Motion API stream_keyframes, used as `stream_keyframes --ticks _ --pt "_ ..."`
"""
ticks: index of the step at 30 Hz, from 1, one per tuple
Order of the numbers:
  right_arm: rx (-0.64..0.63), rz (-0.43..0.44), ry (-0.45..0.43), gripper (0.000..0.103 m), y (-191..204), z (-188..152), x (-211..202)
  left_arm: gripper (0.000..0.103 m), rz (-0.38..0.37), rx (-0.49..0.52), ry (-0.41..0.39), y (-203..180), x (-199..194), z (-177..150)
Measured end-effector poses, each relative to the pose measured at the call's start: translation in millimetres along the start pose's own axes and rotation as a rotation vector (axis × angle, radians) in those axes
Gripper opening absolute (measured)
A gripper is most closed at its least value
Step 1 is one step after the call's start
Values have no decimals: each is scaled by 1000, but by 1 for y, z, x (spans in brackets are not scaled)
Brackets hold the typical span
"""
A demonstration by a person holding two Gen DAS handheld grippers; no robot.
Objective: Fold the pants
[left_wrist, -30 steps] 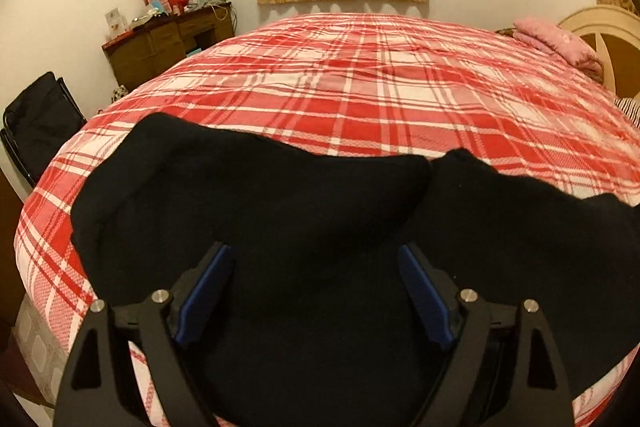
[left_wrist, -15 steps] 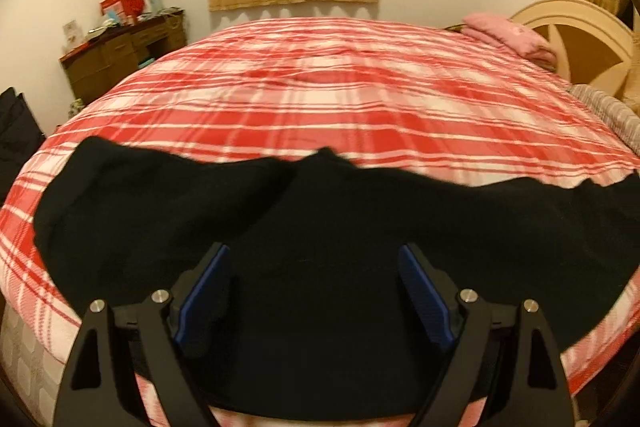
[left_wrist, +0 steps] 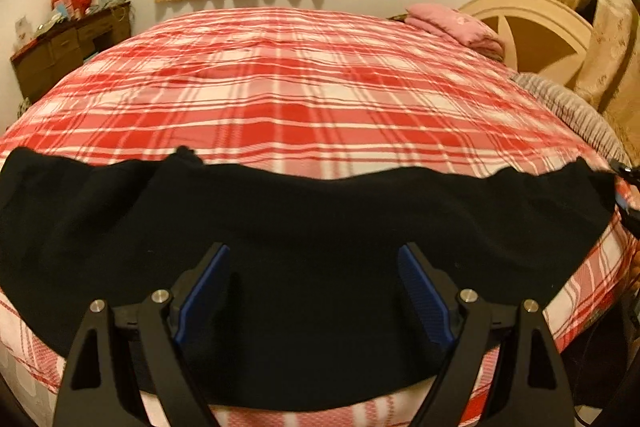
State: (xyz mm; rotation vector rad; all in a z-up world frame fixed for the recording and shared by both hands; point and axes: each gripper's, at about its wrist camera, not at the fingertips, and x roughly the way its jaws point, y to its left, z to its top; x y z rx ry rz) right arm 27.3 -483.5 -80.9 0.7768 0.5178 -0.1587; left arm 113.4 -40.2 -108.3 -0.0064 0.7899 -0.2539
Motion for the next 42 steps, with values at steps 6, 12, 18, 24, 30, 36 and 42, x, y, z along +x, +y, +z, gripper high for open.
stream_keyframes --ticks 6,12,18,24,30,36,42 --pt "46 1 -55 25 -13 1 9 88 4 45 4 -19 0 -3" --pt "58 36 -30 8 -17 1 6 88 11 50 -1 -23 -5 -4" --pt "33 3 -109 7 -25 0 -29 88 10 47 5 -26 -4 -5" --pt "-87 -34 -160 85 -4 -3 -48 88 2 74 15 -37 -3 -8" --pt "-279 -145 -84 96 24 -16 -24 88 7 94 7 -42 -5 -9" --pt "-517 -376 -2 93 47 -29 23 88 9 85 24 -42 -2 -12" --pt "-332 -316 20 11 16 -2 25 88 19 78 9 -41 -7 -11"
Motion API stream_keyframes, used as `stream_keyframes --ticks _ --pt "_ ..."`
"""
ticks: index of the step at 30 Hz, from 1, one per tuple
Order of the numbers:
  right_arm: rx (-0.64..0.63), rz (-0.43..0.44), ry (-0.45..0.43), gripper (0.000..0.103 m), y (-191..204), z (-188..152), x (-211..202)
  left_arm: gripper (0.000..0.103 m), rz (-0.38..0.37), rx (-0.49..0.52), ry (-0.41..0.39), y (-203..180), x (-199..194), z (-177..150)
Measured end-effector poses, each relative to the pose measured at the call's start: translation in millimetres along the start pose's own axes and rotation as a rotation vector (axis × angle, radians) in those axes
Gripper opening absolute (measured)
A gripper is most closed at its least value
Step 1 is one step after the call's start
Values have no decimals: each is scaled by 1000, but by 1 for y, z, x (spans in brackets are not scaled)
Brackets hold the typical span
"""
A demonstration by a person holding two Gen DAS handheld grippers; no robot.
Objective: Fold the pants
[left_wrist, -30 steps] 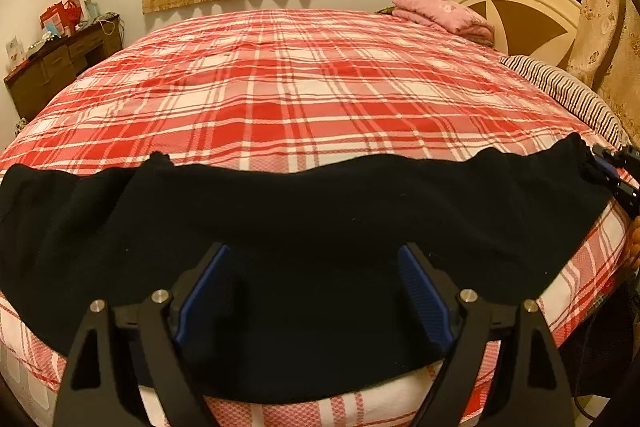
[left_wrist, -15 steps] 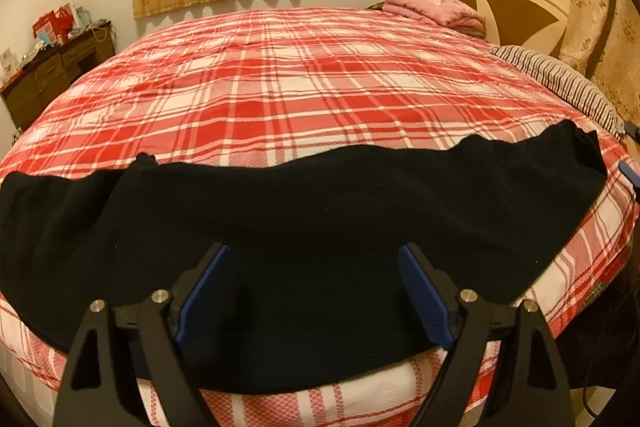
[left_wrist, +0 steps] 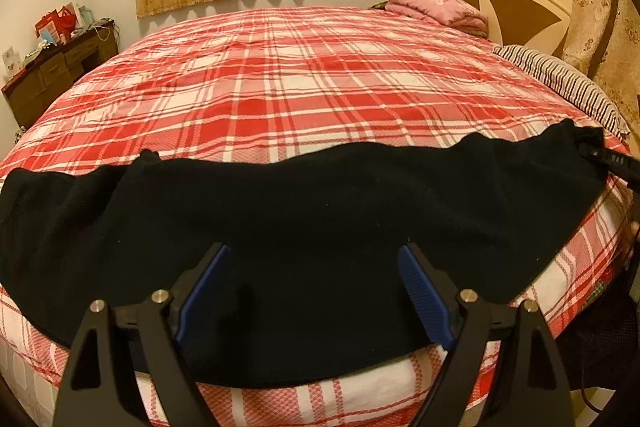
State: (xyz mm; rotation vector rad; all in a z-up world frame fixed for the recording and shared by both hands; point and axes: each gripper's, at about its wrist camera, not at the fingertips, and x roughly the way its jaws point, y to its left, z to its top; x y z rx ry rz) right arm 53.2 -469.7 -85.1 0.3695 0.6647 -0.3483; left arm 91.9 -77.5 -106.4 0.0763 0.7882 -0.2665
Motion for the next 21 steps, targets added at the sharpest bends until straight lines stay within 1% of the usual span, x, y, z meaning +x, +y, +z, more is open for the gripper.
stream_keyframes --ticks 1,3,4,5,7,8,9,10,12,13,15,18,20,21 --pt "61 45 12 11 -12 1 -1 88 1 -2 0 1 0 0" --pt "197 169 19 9 -38 -1 -8 88 -1 -3 4 0 1 0" --pt "282 266 -5 9 -53 -2 -15 88 -1 -1 5 -1 1 0" --pt "348 339 -33 9 -63 -2 -23 88 -1 2 5 -2 1 0" --pt "486 509 -122 9 -89 -7 -42 88 -1 10 0 -4 -1 0" --pt "514 553 -156 9 -96 -10 -48 88 -2 13 -4 -6 -1 0" --pt "523 573 -171 9 -99 -12 -51 88 -3 14 -5 -7 -1 0" --pt "522 573 -169 9 -100 -14 -51 88 -5 18 -4 -9 -1 0" --pt "511 505 -117 9 -100 -20 -40 88 -5 23 5 -12 1 0" --pt "518 484 -92 9 -101 -25 -33 88 -7 28 11 -14 2 -2" --pt "485 467 -105 8 -96 -24 -37 88 -9 37 7 -16 0 -3" --pt "451 473 -132 8 -85 -20 -48 88 -10 31 -5 -15 -3 -1" --pt "414 494 -154 8 -70 -15 -58 88 -13 13 -13 -10 -4 0" --pt "372 509 -166 8 -56 -11 -65 88 -12 5 -14 -8 -4 1"
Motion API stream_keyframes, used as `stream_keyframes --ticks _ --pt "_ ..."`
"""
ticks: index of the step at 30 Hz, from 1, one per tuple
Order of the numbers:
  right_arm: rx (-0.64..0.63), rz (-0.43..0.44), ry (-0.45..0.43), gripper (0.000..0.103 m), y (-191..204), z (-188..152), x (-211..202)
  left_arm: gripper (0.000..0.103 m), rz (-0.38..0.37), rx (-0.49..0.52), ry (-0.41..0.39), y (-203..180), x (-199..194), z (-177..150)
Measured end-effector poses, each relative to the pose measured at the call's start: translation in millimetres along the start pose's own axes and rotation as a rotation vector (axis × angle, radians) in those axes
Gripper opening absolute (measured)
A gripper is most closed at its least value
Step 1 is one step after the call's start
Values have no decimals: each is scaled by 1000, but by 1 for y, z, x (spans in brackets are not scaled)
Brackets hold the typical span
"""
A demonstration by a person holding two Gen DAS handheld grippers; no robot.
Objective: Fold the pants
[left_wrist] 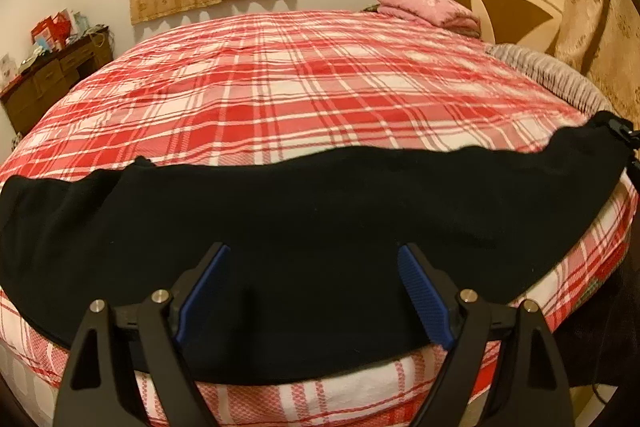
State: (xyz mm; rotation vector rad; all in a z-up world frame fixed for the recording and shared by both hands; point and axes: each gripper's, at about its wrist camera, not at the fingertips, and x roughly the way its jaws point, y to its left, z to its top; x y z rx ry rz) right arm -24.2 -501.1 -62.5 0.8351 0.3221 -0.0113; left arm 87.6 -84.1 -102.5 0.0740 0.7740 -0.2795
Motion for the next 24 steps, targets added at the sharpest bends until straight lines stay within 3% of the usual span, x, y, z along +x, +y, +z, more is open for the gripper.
stream_keyframes --ticks 6,10,13,18,20,23,24 --pt "-285 138 124 8 120 -37 45 88 37 -70 -20 30 -2 1" --pt "-422 196 280 8 174 -104 105 88 60 -115 -35 51 -6 -1" --pt "-498 202 401 9 194 -167 146 88 84 -143 -43 69 -8 -4" --pt "-704 166 505 9 210 -258 177 88 112 -189 -40 98 -8 -12" --pt "-788 126 498 12 214 -279 180 88 112 -206 -38 106 -7 -14" --pt "-804 105 478 14 208 -282 185 88 108 -225 -38 115 -5 -16" --pt "-806 112 483 23 208 -282 185 88 106 -227 -38 117 -4 -17"
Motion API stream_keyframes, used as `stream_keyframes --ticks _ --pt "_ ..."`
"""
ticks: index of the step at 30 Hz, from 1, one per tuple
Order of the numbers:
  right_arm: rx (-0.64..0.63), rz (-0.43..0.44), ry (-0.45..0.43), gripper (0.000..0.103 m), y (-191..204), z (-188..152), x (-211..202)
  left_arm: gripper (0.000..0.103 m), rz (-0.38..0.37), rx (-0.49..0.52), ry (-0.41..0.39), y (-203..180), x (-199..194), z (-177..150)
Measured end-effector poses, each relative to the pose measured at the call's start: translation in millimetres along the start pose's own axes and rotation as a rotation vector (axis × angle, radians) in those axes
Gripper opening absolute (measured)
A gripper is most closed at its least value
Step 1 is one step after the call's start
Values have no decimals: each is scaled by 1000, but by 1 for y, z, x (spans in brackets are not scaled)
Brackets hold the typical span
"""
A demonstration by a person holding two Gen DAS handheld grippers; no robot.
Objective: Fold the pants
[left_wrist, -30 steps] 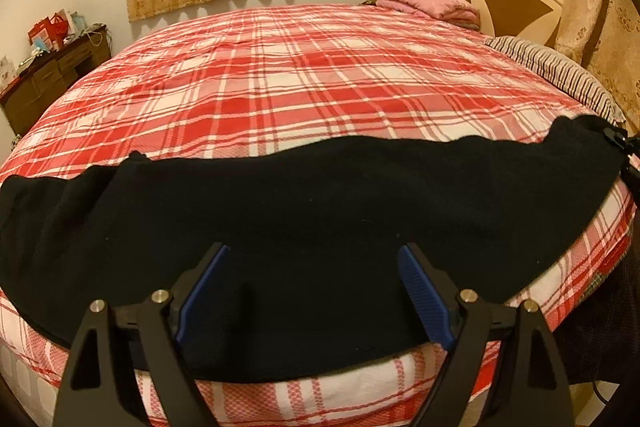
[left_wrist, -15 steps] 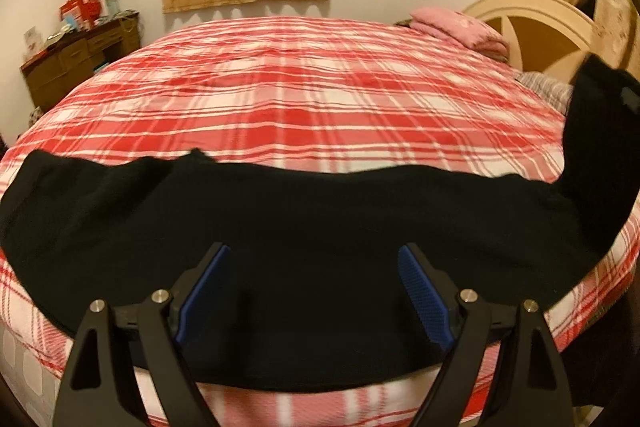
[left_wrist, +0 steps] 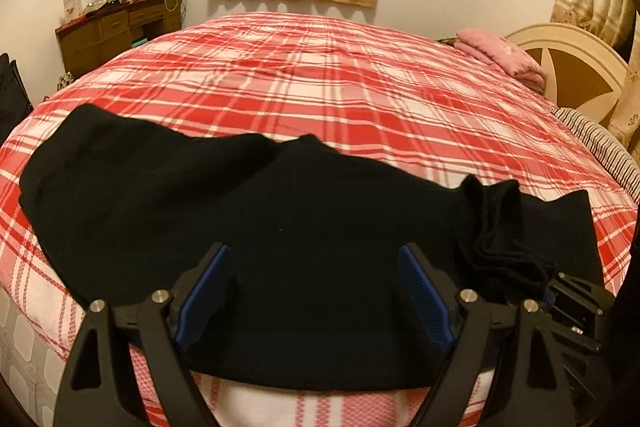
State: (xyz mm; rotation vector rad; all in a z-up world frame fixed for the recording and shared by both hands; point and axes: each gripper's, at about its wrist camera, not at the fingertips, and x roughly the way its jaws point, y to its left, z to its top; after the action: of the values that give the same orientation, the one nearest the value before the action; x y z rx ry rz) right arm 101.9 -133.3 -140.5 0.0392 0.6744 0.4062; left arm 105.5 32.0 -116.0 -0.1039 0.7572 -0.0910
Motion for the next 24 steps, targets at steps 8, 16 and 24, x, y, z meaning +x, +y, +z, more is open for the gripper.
stream_keyframes --ticks 8,16,24 --pt "-112 110 -14 69 42 7 -16 88 6 17 1 8 2 -3" --pt "223 54 -117 45 -39 39 -46 88 24 -8 -49 27 -7 4" --pt "151 20 26 17 -33 50 35 88 22 22 -27 18 -2 2"
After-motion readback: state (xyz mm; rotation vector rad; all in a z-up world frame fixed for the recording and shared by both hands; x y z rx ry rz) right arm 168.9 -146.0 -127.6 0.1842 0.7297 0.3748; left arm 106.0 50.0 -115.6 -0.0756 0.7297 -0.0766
